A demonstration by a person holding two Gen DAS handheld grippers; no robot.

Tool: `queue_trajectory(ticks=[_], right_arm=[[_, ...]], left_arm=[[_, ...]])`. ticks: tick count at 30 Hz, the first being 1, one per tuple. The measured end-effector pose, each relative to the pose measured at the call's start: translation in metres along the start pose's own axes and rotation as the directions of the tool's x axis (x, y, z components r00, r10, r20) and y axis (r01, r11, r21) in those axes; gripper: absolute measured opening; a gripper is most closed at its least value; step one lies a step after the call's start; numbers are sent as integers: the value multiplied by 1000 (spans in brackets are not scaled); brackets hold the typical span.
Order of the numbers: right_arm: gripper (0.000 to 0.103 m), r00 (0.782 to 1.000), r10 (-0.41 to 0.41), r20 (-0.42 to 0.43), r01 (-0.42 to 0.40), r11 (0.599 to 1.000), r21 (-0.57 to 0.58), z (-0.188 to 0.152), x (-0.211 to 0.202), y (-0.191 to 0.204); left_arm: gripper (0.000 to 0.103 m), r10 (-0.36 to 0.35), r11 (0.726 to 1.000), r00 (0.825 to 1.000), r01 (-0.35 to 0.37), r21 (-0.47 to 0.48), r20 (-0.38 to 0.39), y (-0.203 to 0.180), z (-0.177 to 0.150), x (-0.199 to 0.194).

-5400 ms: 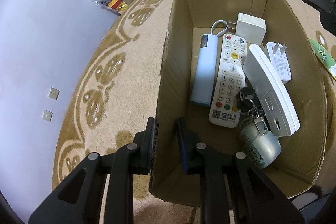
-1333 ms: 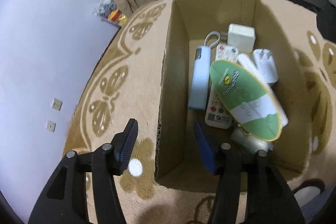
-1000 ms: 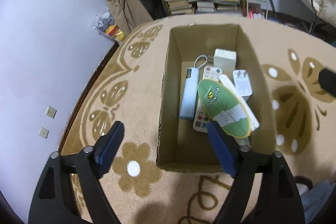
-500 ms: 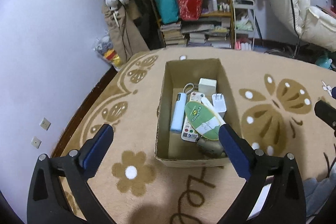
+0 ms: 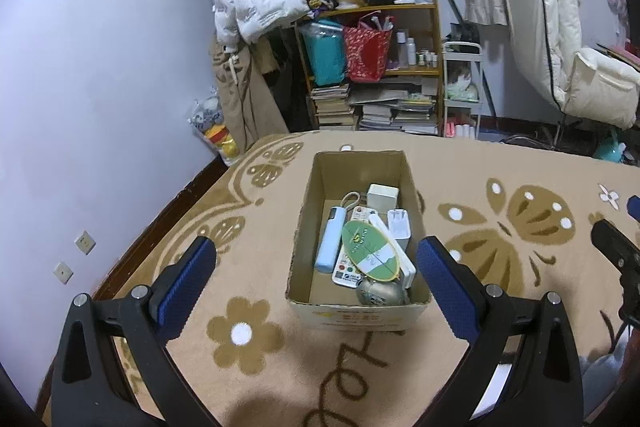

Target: Organize rigid objects

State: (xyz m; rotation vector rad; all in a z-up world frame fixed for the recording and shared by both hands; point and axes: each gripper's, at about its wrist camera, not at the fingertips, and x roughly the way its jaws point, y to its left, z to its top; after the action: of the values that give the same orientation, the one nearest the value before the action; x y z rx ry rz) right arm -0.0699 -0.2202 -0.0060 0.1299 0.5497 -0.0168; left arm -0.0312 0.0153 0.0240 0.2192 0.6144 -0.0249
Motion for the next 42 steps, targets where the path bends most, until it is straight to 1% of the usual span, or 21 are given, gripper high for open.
queue_trajectory(ticks=[2, 6, 11, 24, 38, 42], right_arm=[[103, 1000, 4, -8, -4, 1000, 19, -1, 0, -3], [103, 1000, 9, -7, -9, 999, 42, -3, -2, -6], [103, 1000, 9, 0, -9, 999, 45, -4, -4, -9], [103, 999, 4, -35, -3, 999, 40, -7, 2, -6], [103, 998, 5, -56, -3, 999, 43, -8, 8, -4], [103, 999, 18, -36, -16, 999, 41, -7, 5, -5]], left_arm=[[100, 9, 999, 1000, -9, 37, 8, -5, -3, -3], [100, -14, 998, 1000, 13, 65, 17, -8, -6, -6], [100, -8, 998, 1000, 8, 63, 1, -10, -8, -5], [101, -28, 999, 999, 29, 39, -24, -7, -10, 2], [102, -31, 999, 999, 31, 42, -22, -6, -10, 1], [102, -32, 998, 999, 33, 47, -20, -7, -10, 1]])
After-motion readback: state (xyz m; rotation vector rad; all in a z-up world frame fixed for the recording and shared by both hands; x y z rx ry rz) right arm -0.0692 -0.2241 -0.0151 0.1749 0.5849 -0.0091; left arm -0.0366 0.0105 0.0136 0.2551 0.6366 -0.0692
